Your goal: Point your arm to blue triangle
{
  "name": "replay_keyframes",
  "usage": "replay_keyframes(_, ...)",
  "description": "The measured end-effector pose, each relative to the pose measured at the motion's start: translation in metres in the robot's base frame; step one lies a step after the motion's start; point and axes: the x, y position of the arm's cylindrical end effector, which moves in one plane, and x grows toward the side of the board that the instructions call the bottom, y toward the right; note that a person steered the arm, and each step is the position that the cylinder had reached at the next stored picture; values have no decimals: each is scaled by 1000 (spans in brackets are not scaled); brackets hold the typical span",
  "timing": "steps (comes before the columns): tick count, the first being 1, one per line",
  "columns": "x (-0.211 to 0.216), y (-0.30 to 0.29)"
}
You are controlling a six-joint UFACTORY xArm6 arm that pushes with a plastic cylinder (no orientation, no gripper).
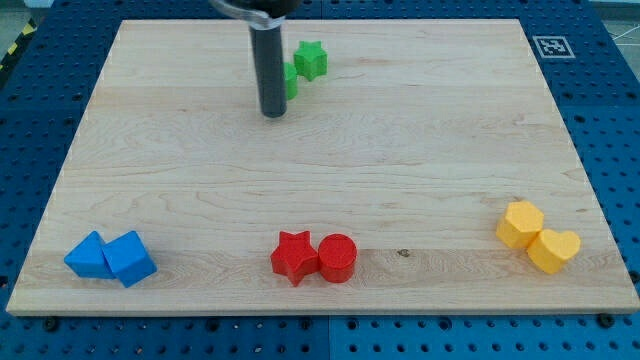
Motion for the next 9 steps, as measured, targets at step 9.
replay_keyframes(9, 33, -116)
